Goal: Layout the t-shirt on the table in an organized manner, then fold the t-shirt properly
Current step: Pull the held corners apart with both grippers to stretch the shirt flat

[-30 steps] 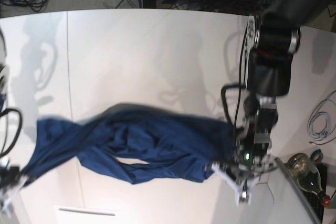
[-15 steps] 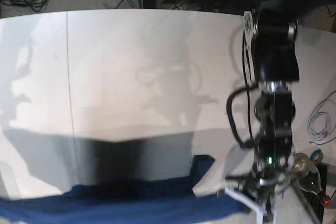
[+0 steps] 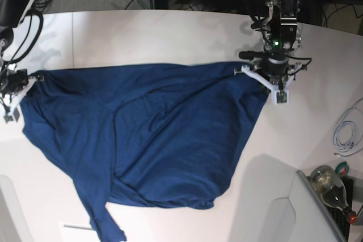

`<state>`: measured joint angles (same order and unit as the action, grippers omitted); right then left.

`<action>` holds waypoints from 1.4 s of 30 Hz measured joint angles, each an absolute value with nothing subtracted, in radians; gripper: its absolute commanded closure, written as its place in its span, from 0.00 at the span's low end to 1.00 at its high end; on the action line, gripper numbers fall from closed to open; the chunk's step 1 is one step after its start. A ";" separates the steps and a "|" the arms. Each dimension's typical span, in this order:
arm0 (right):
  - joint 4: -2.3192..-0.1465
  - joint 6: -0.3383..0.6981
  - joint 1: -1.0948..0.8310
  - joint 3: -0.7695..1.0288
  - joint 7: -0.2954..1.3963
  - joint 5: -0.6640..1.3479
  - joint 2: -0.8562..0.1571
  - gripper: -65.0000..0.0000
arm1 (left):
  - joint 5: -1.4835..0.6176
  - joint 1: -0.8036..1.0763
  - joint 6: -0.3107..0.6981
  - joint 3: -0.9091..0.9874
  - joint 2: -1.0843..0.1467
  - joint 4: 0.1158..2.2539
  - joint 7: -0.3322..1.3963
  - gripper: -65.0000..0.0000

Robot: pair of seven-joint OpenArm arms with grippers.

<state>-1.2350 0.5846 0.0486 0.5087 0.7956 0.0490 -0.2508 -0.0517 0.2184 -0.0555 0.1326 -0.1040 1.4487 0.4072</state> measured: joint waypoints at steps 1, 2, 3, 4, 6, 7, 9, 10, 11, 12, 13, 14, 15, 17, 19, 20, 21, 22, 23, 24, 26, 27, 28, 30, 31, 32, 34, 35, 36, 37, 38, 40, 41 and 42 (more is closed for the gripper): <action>-1.235 0.584 0.035 0.509 0.781 0.048 -0.251 1.00 | -0.052 0.231 -0.056 0.135 -0.109 1.446 0.404 1.00; -1.234 0.584 0.023 0.511 0.772 0.048 -0.250 1.00 | -0.053 0.237 -0.056 0.135 -0.112 1.446 0.403 1.00; -1.233 0.584 0.011 0.511 0.763 0.049 -0.249 1.00 | -0.052 0.242 -0.056 0.135 -0.113 1.446 0.403 1.00; -1.233 0.584 0.000 0.511 0.762 0.049 -0.247 1.00 | -0.048 0.245 -0.056 0.135 -0.112 1.447 0.401 1.00; -1.230 0.584 -0.011 0.520 0.763 0.049 -0.244 1.00 | -0.049 0.251 -0.054 0.133 -0.108 1.450 0.394 1.00; -1.230 0.584 -0.012 0.547 0.763 0.053 -0.239 1.00 | -0.049 0.256 -0.055 0.133 -0.108 1.450 0.392 1.00; -1.230 0.584 -0.011 0.594 0.759 0.054 -0.244 1.00 | -0.049 0.263 -0.055 0.135 -0.108 1.450 0.392 1.00; -1.230 0.584 -0.012 0.609 0.759 0.051 -0.252 1.00 | -0.050 0.268 -0.052 0.146 -0.108 1.450 0.392 1.00; -1.230 0.584 -0.012 0.622 0.759 0.044 -0.260 1.00 | -0.053 0.271 -0.051 0.162 -0.104 1.450 0.392 1.00; -1.230 0.584 -0.012 0.626 0.761 0.045 -0.270 1.00 | -0.049 0.273 -0.052 0.181 -0.100 1.450 0.392 1.00; -1.230 0.584 -0.012 0.627 0.762 0.046 -0.279 1.00 | -0.048 0.275 -0.055 0.190 -0.101 1.450 0.393 1.00; -1.228 0.584 -0.012 0.627 0.761 0.045 -0.283 1.00 | -0.052 0.276 -0.054 0.197 -0.101 1.450 0.392 1.00; -1.221 0.584 -0.010 0.627 0.755 0.046 -0.286 1.00 | -0.052 0.276 -0.055 0.197 -0.102 1.450 0.392 1.00; -1.196 0.584 -0.009 0.624 0.754 0.049 -0.285 1.00 | -0.052 0.276 -0.055 0.197 -0.102 1.450 0.392 1.00; -1.184 0.584 -0.015 0.624 0.754 0.046 -0.281 1.00 | -0.052 0.275 -0.055 0.197 -0.102 1.449 0.392 1.00; -1.184 0.584 -0.017 0.624 0.747 0.044 -0.281 1.00 | -0.052 0.275 -0.054 0.196 -0.102 1.448 0.392 1.00; -1.184 0.584 -0.017 0.624 0.745 0.045 -0.282 1.00 | -0.052 0.275 -0.054 0.196 -0.102 1.448 0.392 1.00; -1.184 0.584 -0.014 0.624 0.739 0.045 -0.283 1.00 | -0.052 0.276 -0.054 0.197 -0.104 1.448 0.392 1.00; -1.184 0.584 -0.011 0.624 0.735 0.046 -0.282 1.00 | -0.052 0.275 -0.055 0.197 -0.105 1.448 0.392 1.00; -1.184 0.584 -0.011 0.624 0.732 0.047 -0.282 1.00 | -0.052 0.274 -0.055 0.197 -0.106 1.448 0.392 1.00; -1.184 0.584 -0.012 0.624 0.733 0.048 -0.282 1.00 | -0.049 0.274 -0.054 0.197 -0.105 1.448 0.392 1.00; -1.184 0.584 -0.015 0.624 0.736 0.045 -0.282 1.00 | -0.050 0.274 -0.052 0.202 -0.105 1.448 0.393 1.00; -1.184 0.584 -0.015 0.624 0.736 0.045 -0.282 1.00 | -0.051 0.275 -0.047 0.223 -0.098 1.446 0.393 1.00; -1.184 0.584 -0.020 0.624 0.731 0.049 -0.282 1.00 | -0.052 0.271 -0.048 0.282 -0.083 1.422 0.391 1.00; -1.184 0.584 -0.023 0.624 0.732 0.049 -0.282 1.00 | -0.050 0.270 -0.047 0.311 -0.079 1.403 0.392 1.00; -1.184 0.584 -0.028 0.622 0.732 0.049 -0.282 1.00 | -0.051 0.270 -0.051 0.334 -0.077 1.390 0.395 1.00; -1.184 0.584 -0.034 0.622 0.734 0.049 -0.281 1.00 | -0.049 0.274 -0.052 0.356 -0.075 1.375 0.400 1.00; -1.184 0.584 -0.034 0.622 0.734 0.049 -0.281 1.00 | -0.049 0.276 -0.052 0.359 -0.075 1.374 0.400 1.00; -1.184 0.584 -0.034 0.622 0.734 0.049 -0.281 1.00 | -0.049 0.277 -0.052 0.360 -0.074 1.374 0.400 1.00; -1.184 0.584 -0.034 0.622 0.732 0.049 -0.282 1.00 | -0.049 0.276 -0.051 0.359 -0.072 1.374 0.400 1.00; -1.188 0.584 -0.038 0.623 0.732 0.049 -0.282 1.00 | -0.054 0.276 -0.051 0.360 -0.070 1.374 0.400 1.00; -1.196 0.584 -0.051 0.625 0.733 0.052 -0.282 1.00 | -0.054 0.281 -0.052 0.360 -0.070 1.374 0.399 1.00; -1.196 0.584 -0.056 0.627 0.736 0.051 -0.279 1.00 | -0.053 0.289 -0.051 0.360 -0.069 1.377 0.397 1.00; -1.196 0.584 -0.063 0.629 0.736 0.053 -0.279 1.00 | -0.053 0.298 -0.052 0.364 -0.063 1.382 0.391 0.94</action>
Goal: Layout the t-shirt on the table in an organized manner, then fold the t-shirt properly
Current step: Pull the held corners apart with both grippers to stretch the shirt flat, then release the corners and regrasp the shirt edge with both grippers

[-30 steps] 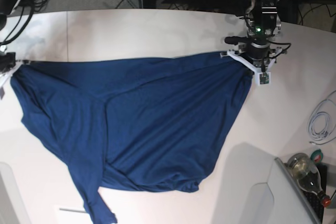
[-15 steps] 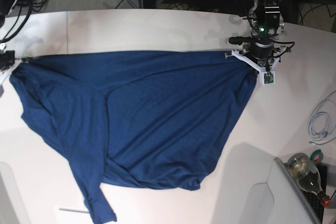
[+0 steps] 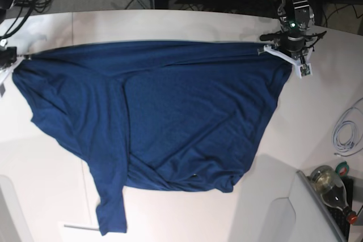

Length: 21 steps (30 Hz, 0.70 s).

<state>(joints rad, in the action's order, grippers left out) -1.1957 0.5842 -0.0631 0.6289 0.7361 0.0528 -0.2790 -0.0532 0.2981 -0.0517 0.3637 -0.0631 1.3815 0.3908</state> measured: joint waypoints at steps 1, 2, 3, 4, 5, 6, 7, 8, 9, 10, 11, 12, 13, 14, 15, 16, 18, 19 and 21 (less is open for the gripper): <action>-1.196 0.584 -0.071 0.629 0.735 0.053 -0.278 1.00 | -0.053 0.303 -0.054 0.369 -0.053 1.386 0.386 0.89; -1.196 0.584 -0.078 0.629 0.735 0.052 -0.277 1.00 | -0.053 0.308 -0.056 0.369 -0.047 1.387 0.376 0.85; -1.196 0.584 -0.083 0.629 0.736 0.052 -0.276 0.99 | -0.053 0.308 -0.056 0.370 -0.044 1.387 0.377 0.81; -1.196 0.584 -0.086 0.629 0.736 0.052 -0.276 0.99 | -0.053 0.310 -0.055 0.379 -0.044 1.387 0.377 0.76; -1.196 0.584 -0.088 0.631 0.737 0.052 -0.277 0.99 | -0.054 0.311 -0.049 0.393 -0.041 1.388 0.377 0.72; -1.196 0.584 -0.087 0.636 0.736 0.052 -0.277 0.99 | -0.056 0.314 -0.049 0.414 -0.031 1.393 0.380 0.69; -1.196 0.584 -0.086 0.651 0.736 0.054 -0.275 0.97 | -0.056 0.320 -0.052 0.438 -0.016 1.402 0.382 0.65; -1.196 0.584 -0.084 0.667 0.736 0.057 -0.272 0.92 | -0.056 0.326 -0.051 0.459 -0.006 1.412 0.385 0.62; -1.196 0.584 -0.084 0.682 0.736 0.057 -0.271 0.84 | -0.057 0.330 -0.051 0.478 0.003 1.422 0.397 0.57; -1.196 0.584 -0.084 0.694 0.736 0.055 -0.272 0.73 | -0.053 0.331 -0.052 0.496 0.013 1.432 0.404 0.53; -1.196 0.584 -0.085 0.707 0.738 0.046 -0.274 0.61 | -0.054 0.334 -0.052 0.512 0.020 1.443 0.404 0.49; -1.196 0.584 -0.089 0.715 0.739 0.045 -0.278 0.51 | -0.053 0.342 -0.052 0.519 0.021 1.457 0.405 0.46; -1.197 0.583 -0.096 0.720 0.736 0.045 -0.282 0.42 | -0.055 0.351 -0.053 0.524 0.022 1.480 0.404 0.42; -1.200 0.583 -0.102 0.721 0.736 0.044 -0.282 0.35 | -0.053 0.363 -0.053 0.530 0.022 1.503 0.400 0.38; -1.214 0.584 -0.112 0.720 0.741 0.043 -0.280 0.33 | -0.053 0.372 -0.054 0.534 0.020 1.525 0.400 0.36; -1.242 0.584 -0.121 0.720 0.747 0.044 -0.273 0.34 | -0.054 0.385 -0.056 0.536 0.021 1.551 0.404 0.34; -1.316 0.583 -0.146 0.722 0.738 0.044 -0.260 0.36 | -0.055 0.405 -0.054 0.550 0.034 1.613 0.408 0.33; -1.372 0.579 -0.161 0.722 0.734 0.041 -0.248 0.37 | -0.057 0.409 -0.049 0.572 0.044 1.650 0.415 0.33; -1.513 0.573 -0.196 0.717 0.735 0.040 -0.216 0.38 | -0.053 0.406 -0.056 0.634 0.068 1.734 0.401 0.33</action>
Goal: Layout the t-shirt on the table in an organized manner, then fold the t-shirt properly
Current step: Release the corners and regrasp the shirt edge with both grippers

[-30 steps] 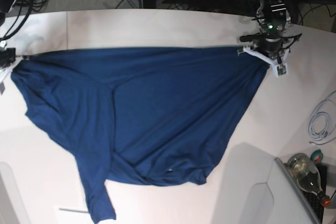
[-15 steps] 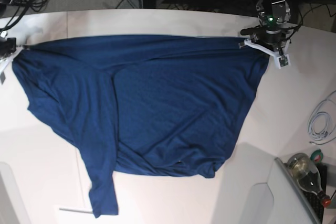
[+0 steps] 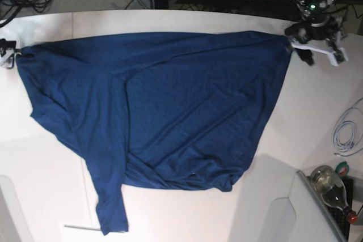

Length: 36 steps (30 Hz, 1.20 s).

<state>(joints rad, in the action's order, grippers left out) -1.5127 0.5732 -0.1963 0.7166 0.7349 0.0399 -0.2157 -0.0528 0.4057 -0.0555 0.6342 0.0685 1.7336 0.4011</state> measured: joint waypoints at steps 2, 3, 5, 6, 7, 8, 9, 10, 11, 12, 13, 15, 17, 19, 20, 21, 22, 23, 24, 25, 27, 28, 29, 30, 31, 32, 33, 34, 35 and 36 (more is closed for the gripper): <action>-1.623 0.580 -0.213 0.713 0.735 0.044 -0.175 0.38 | -0.054 0.398 -0.064 0.675 0.088 1.792 0.393 0.34; -1.652 0.582 -0.213 0.683 0.743 0.043 -0.165 0.38 | -0.053 0.397 -0.067 0.674 0.092 1.804 0.389 0.34; -1.660 0.580 -0.211 0.574 0.742 0.045 -0.166 0.38 | -0.053 0.392 -0.068 0.639 0.092 1.796 0.400 0.34; -1.650 0.586 -0.202 0.528 0.740 0.052 -0.165 0.38 | -0.046 0.379 -0.066 0.616 0.097 1.777 0.401 0.35; -1.627 0.585 -0.187 0.485 0.737 0.053 -0.165 0.38 | -0.041 0.355 -0.065 0.592 0.099 1.745 0.401 0.35; -1.601 0.586 -0.172 0.457 0.736 0.057 -0.160 0.38 | -0.042 0.333 -0.057 0.569 0.100 1.715 0.407 0.37; -1.565 0.587 -0.155 0.440 0.733 0.055 -0.157 0.38 | -0.045 0.304 -0.048 0.543 0.099 1.679 0.407 0.44; -1.527 0.586 -0.137 0.434 0.732 0.057 -0.154 0.38 | -0.044 0.278 -0.049 0.519 0.096 1.645 0.402 0.56; -1.488 0.587 -0.120 0.433 0.733 0.052 -0.152 0.38 | -0.044 0.253 -0.050 0.494 0.082 1.605 0.395 0.72; -1.451 0.585 -0.105 0.434 0.738 0.046 -0.155 0.38 | -0.044 0.229 -0.048 0.469 0.062 1.558 0.399 0.90; -1.424 0.584 -0.094 0.434 0.741 0.041 -0.158 0.38 | -0.044 0.210 -0.053 0.450 0.048 1.517 0.403 1.00; -1.394 0.583 -0.077 0.435 0.739 0.043 -0.164 0.38 | -0.038 0.166 -0.054 0.420 0.020 1.435 0.402 1.00; -1.370 0.583 -0.062 0.434 0.733 0.046 -0.159 0.38 | -0.037 0.131 -0.055 0.402 0.005 1.367 0.400 1.00; -1.361 0.583 -0.057 0.432 0.732 0.046 -0.155 0.38 | -0.037 0.108 -0.060 0.374 -0.007 1.315 0.391 1.00; -1.361 0.583 -0.057 0.432 0.732 0.046 -0.157 0.38 | -0.037 0.099 -0.056 0.365 -0.009 1.291 0.391 1.00; -1.361 0.583 -0.059 0.432 0.733 0.044 -0.160 0.38 | -0.038 0.095 -0.052 0.363 -0.007 1.276 0.392 1.00; -1.357 0.583 -0.059 0.432 0.733 0.045 -0.160 0.38 | -0.038 0.092 -0.052 0.360 -0.006 1.262 0.391 1.00; -1.354 0.583 -0.056 0.432 0.734 0.046 -0.159 0.38 | -0.038 0.093 -0.052 0.359 -0.007 1.253 0.389 1.00; -1.348 0.583 -0.050 0.432 0.734 0.046 -0.159 0.38 | -0.038 0.093 -0.052 0.359 -0.006 1.251 0.381 1.00; -1.332 0.583 -0.041 0.432 0.732 0.047 -0.160 0.39 | -0.038 0.091 -0.053 0.359 -0.007 1.250 0.381 1.00; -1.298 0.583 -0.022 0.432 0.728 0.046 -0.159 0.45 | -0.038 0.082 -0.054 0.359 -0.010 1.236 0.379 1.00; -1.277 0.583 -0.013 0.432 0.713 0.050 -0.157 0.49 | -0.037 0.080 -0.055 0.358 -0.012 1.229 0.375 1.00; -1.261 0.583 -0.009 0.432 0.704 0.049 -0.157 0.55 | -0.038 0.078 -0.055 0.358 -0.012 1.222 0.366 1.00; -1.248 0.583 -0.004 0.432 0.707 0.049 -0.157 0.61 | -0.037 0.078 -0.055 0.358 -0.012 1.217 0.357 1.00; -1.237 0.583 -0.001 0.432 0.707 0.046 -0.157 0.67 | -0.037 0.078 -0.055 0.358 -0.012 1.214 0.353 1.00; -1.227 0.583 0.002 0.432 0.709 0.046 -0.157 0.73 | -0.037 0.078 -0.055 0.358 -0.012 1.211 0.349 1.00; -1.220 0.583 0.005 0.432 0.709 0.047 -0.157 0.78 | -0.037 0.078 -0.055 0.358 -0.014 1.211 0.350 1.00; -1.215 0.583 0.007 0.432 0.708 0.047 -0.157 0.84 | -0.038 0.078 -0.055 0.358 -0.014 1.211 0.350 1.00; -1.210 0.583 0.011 0.432 0.709 0.046 -0.157 0.89 | -0.037 0.078 -0.055 0.358 -0.014 1.211 0.349 1.00; -1.206 0.583 0.015 0.432 0.710 0.045 -0.157 0.94 | -0.037 0.078 -0.055 0.358 -0.014 1.211 0.350 1.00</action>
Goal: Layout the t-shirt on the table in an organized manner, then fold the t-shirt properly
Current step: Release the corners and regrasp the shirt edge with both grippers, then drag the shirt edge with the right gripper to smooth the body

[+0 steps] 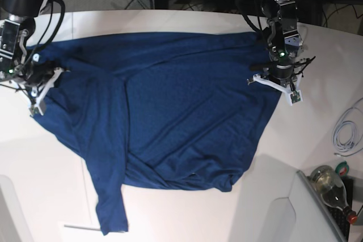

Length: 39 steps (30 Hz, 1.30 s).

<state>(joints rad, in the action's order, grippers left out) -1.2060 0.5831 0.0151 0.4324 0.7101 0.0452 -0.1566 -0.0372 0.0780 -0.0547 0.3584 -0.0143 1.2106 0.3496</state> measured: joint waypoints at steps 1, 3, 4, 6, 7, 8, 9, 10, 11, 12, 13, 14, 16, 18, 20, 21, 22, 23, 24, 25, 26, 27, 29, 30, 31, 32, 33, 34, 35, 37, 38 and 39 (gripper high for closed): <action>-1.206 0.583 0.017 0.433 0.710 0.045 -0.157 0.97 | -0.037 0.078 -0.055 0.358 -0.014 1.211 0.350 1.00; -1.209 0.583 0.018 0.433 0.710 0.045 -0.157 1.00 | -0.037 0.078 -0.055 0.358 -0.014 1.211 0.350 1.00; -1.214 0.583 0.016 0.433 0.710 0.045 -0.157 1.00 | -0.038 0.078 -0.055 0.358 -0.014 1.211 0.350 1.00; -1.245 0.583 0.003 0.434 0.727 0.048 -0.156 1.00 | -0.038 0.081 -0.055 0.359 -0.014 1.211 0.347 1.00; -1.269 0.583 -0.008 0.435 0.742 0.048 -0.156 1.00 | -0.038 0.081 -0.054 0.360 -0.014 1.211 0.347 1.00; -1.300 0.583 -0.022 0.435 0.755 0.046 -0.156 1.00 | -0.038 0.081 -0.053 0.363 -0.014 1.211 0.347 1.00; -1.335 0.583 -0.039 0.435 0.760 0.045 -0.156 1.00 | -0.038 0.081 -0.052 0.364 -0.014 1.211 0.347 1.00; -1.369 0.583 -0.056 0.437 0.768 0.046 -0.156 1.00 | -0.038 0.081 -0.052 0.364 -0.014 1.211 0.347 1.00; -1.412 0.583 -0.073 0.440 0.783 0.045 -0.149 1.00 | -0.038 0.083 -0.053 0.365 -0.014 1.211 0.347 1.00; -1.451 0.583 -0.089 0.440 0.798 0.044 -0.143 1.00 | -0.038 0.083 -0.053 0.365 -0.014 1.211 0.347 1.00; -1.497 0.583 -0.107 0.439 0.828 0.047 -0.134 1.00 | -0.038 0.084 -0.053 0.365 -0.014 1.212 0.345 1.00; -1.538 0.583 -0.123 0.438 0.854 0.051 -0.130 1.00 | -0.038 0.084 -0.052 0.365 -0.014 1.213 0.346 1.00; -1.614 0.583 -0.161 0.437 0.883 0.051 -0.113 1.00 | -0.038 0.084 -0.052 0.365 -0.014 1.216 0.350 1.00; -1.684 0.583 -0.204 0.440 0.921 0.046 -0.092 1.00 | -0.038 0.084 -0.053 0.366 -0.012 1.217 0.353 1.00; -1.765 0.584 -0.260 0.438 0.949 0.055 -0.074 0.99 | -0.038 0.084 -0.055 0.367 -0.008 1.217 0.351 1.00; -1.802 0.583 -0.283 0.438 0.978 0.054 -0.066 0.99 | -0.038 0.085 -0.055 0.367 -0.009 1.217 0.350 1.00; -1.832 0.583 -0.302 0.438 0.993 0.047 -0.059 0.99 | -0.038 0.086 -0.055 0.368 -0.011 1.217 0.351 1.00; -1.852 0.584 -0.318 0.438 0.996 0.049 -0.055 0.99 | -0.038 0.086 -0.055 0.368 -0.011 1.217 0.351 1.00; -1.870 0.588 -0.337 0.438 0.999 0.051 -0.051 0.99 | -0.038 0.086 -0.055 0.368 -0.010 1.217 0.351 1.00; -1.880 0.619 -0.353 0.439 1.005 0.052 -0.050 0.99 | -0.038 0.086 -0.055 0.368 -0.010 1.217 0.350 1.00; -1.882 0.646 -0.366 0.439 1.019 0.054 -0.047 0.99 | -0.038 0.086 -0.055 0.368 -0.011 1.217 0.351 1.00; -1.881 0.667 -0.382 0.442 1.038 0.050 -0.037 1.00 | -0.038 0.086 -0.055 0.368 -0.011 1.217 0.350 1.00; -1.880 0.697 -0.411 0.474 1.041 0.057 -0.013 1.00 | -0.038 0.086 -0.055 0.368 -0.010 1.217 0.352 1.00; -1.880 0.697 -0.427 0.483 1.041 0.056 -0.013 1.00 | -0.038 0.086 -0.054 0.368 -0.011 1.217 0.351 1.00; -1.880 0.698 -0.438 0.493 1.044 0.056 -0.014 1.00 | -0.038 0.086 -0.054 0.368 -0.012 1.217 0.351 1.00; -1.881 0.697 -0.449 0.498 1.043 0.049 -0.016 1.00 | -0.038 0.085 -0.055 0.368 -0.012 1.217 0.351 1.00; -1.881 0.697 -0.461 0.498 1.043 0.049 -0.021 1.00 | -0.038 0.083 -0.055 0.368 -0.011 1.217 0.353 1.00; -1.881 0.697 -0.471 0.498 1.040 0.052 -0.022 1.00 | -0.038 0.083 -0.055 0.366 -0.011 1.217 0.355 1.00; -1.881 0.697 -0.480 0.498 1.041 0.052 -0.022 1.00 | -0.038 0.081 -0.055 0.365 -0.011 1.217 0.355 1.00; -1.881 0.697 -0.492 0.497 1.041 0.052 -0.019 1.00 | -0.037 0.080 -0.055 0.363 -0.012 1.217 0.356 1.00; -1.881 0.697 -0.492 0.497 1.041 0.052 -0.017 1.00 | -0.038 0.080 -0.055 0.363 -0.012 1.217 0.356 1.00; -1.881 0.697 -0.495 0.497 1.039 0.053 -0.017 0.99 | -0.037 0.078 -0.055 0.363 -0.011 1.217 0.358 1.00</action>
